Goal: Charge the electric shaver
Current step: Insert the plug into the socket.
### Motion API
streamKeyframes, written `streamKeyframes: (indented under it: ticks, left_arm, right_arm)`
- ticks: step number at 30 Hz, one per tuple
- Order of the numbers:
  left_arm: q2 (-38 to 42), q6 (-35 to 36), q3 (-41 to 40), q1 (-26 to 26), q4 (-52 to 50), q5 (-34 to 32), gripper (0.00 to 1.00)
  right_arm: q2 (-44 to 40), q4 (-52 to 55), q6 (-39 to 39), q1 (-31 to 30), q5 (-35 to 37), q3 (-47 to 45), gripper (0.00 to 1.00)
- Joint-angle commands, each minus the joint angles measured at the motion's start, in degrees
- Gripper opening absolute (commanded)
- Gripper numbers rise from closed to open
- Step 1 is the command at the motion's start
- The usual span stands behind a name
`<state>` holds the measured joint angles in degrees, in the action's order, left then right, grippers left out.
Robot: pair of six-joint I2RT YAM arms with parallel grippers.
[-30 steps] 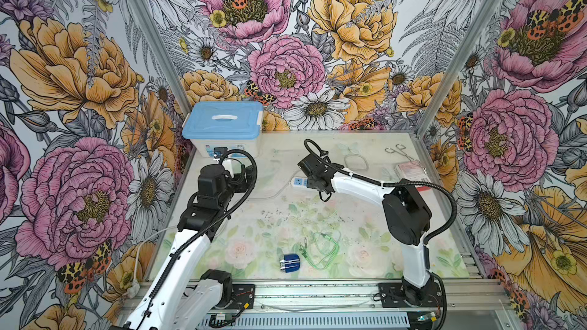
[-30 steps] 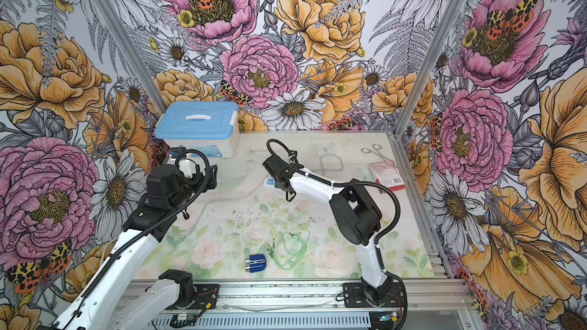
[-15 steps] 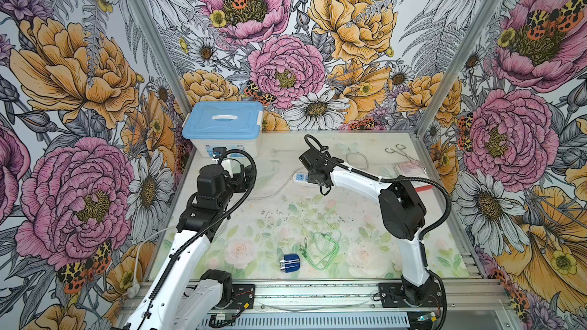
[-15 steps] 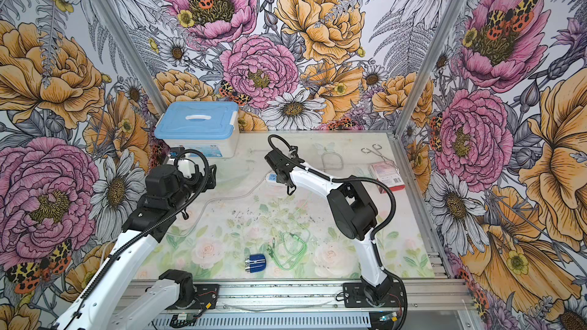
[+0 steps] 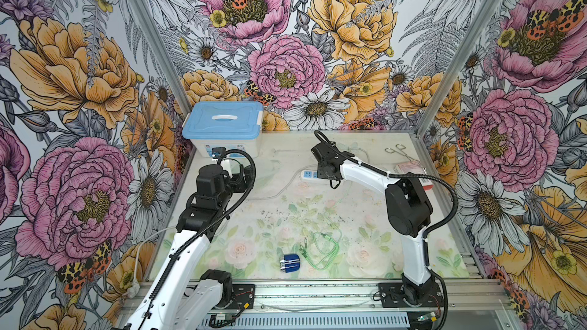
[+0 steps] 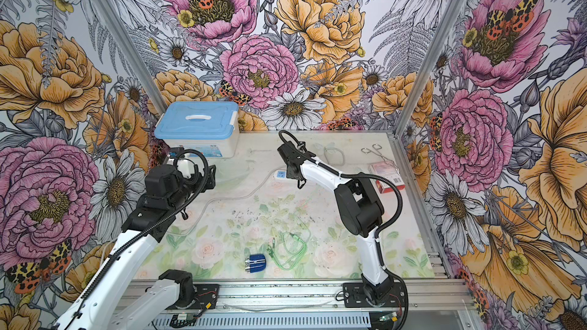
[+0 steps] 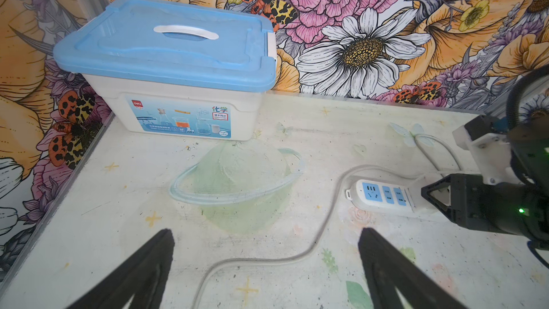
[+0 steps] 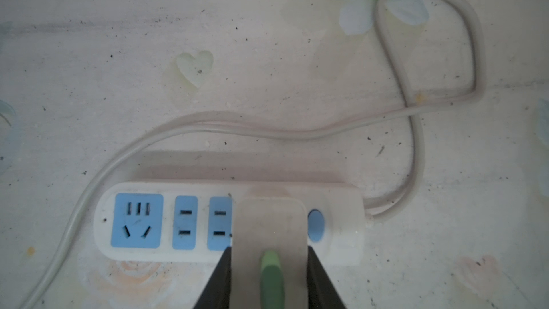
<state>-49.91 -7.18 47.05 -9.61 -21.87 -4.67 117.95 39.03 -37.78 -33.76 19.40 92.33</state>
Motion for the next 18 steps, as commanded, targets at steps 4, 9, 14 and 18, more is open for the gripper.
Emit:
streamKeyframes:
  ticks: [4,9,14,18]
  left_arm:
    - [-0.69,-0.20,2.68,0.69,-0.54,1.79,0.99]
    - [-1.77,-0.39,3.75,0.56,-0.63,3.25,0.99]
    - [-1.59,-1.16,4.06,0.55,-0.63,3.61,0.99]
    - [-1.97,-1.43,4.36,0.47,-0.80,4.40,0.99]
  right_arm:
    - [-3.43,8.70,5.62,0.18,-1.84,-10.53,0.03]
    - [-4.93,8.68,8.64,0.40,-1.81,-12.71,0.04]
    - [-5.72,8.59,11.24,0.28,-5.10,-12.74,0.08]
    - [-9.26,8.99,14.00,0.36,-8.31,-13.70,0.11]
